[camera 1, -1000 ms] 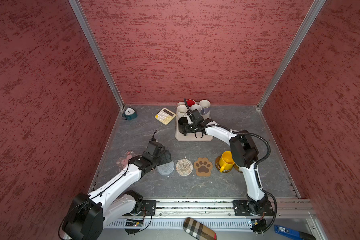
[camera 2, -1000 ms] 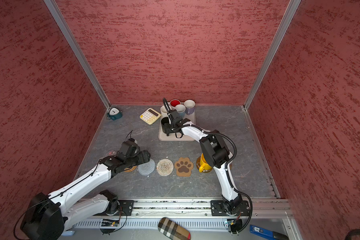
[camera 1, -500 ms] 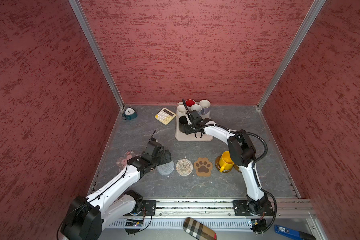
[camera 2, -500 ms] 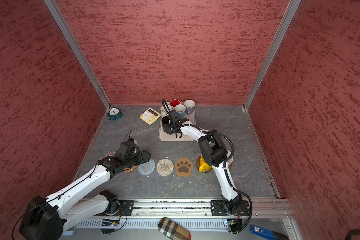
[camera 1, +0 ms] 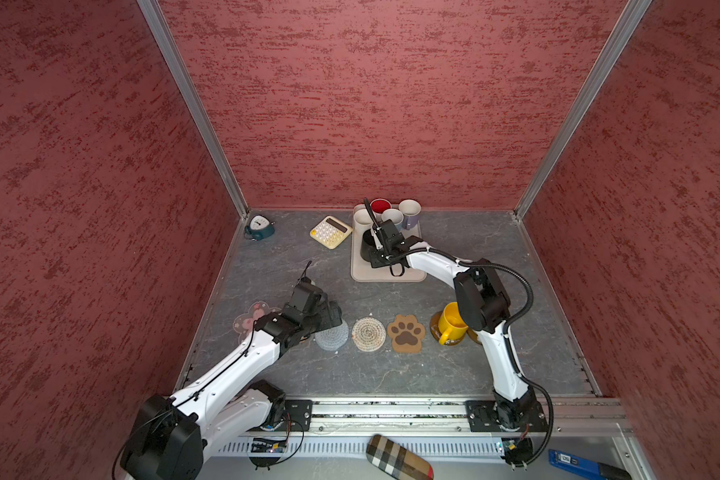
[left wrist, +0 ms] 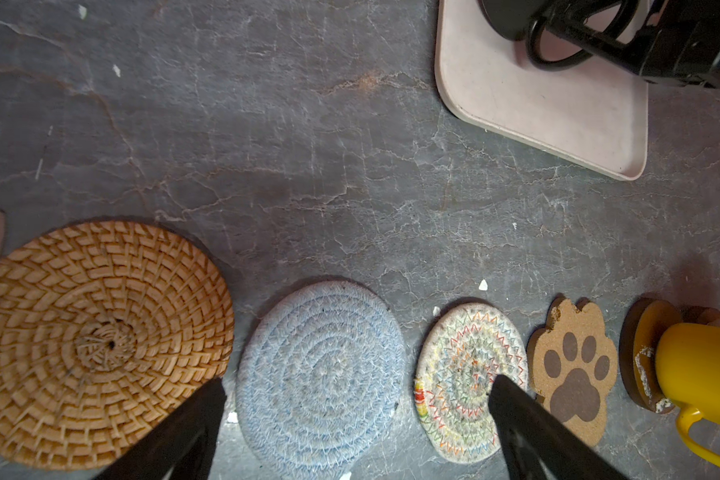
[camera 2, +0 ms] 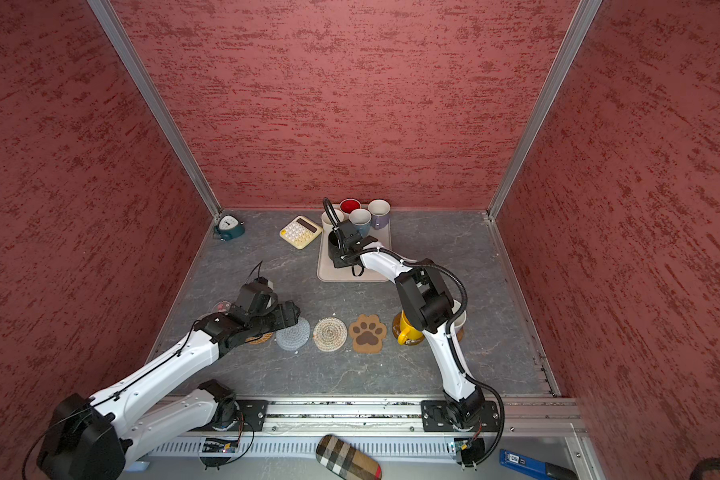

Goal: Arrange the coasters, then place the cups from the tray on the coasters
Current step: 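Lift the black mug off the tray and carry it toward the cork paw coaster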

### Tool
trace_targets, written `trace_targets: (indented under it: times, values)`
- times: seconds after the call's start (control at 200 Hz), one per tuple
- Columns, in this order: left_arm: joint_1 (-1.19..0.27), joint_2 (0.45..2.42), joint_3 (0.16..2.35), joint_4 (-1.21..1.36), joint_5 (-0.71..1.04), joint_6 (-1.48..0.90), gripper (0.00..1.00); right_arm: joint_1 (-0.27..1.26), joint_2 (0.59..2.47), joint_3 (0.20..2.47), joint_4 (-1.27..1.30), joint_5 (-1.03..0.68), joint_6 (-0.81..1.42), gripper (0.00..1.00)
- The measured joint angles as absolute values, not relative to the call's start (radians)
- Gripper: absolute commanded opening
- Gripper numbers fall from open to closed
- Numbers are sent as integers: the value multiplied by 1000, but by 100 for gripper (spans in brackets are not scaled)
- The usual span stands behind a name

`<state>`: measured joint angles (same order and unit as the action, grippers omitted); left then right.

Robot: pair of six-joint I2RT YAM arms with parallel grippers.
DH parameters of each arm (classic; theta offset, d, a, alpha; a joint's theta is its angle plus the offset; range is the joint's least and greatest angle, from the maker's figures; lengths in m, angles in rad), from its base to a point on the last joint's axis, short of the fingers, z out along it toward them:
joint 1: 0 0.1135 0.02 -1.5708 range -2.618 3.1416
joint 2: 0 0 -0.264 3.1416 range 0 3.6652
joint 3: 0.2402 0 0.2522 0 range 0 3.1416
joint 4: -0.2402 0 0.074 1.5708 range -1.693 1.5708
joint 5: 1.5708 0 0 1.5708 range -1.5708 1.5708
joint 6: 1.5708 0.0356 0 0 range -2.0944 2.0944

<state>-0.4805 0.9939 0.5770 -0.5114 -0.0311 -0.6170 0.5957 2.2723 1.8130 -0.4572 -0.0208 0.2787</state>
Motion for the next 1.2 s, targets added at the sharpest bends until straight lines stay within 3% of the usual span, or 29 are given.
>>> trace_targets:
  times: [0.591,1.197]
  values:
    - [-479,945,635,-564,-42,-593,100,619,2170,1693,-467,-21,234,0]
    - [-471,1043,754,-546,-28,-541,100,698,1691,1211,-424,-22,243,0]
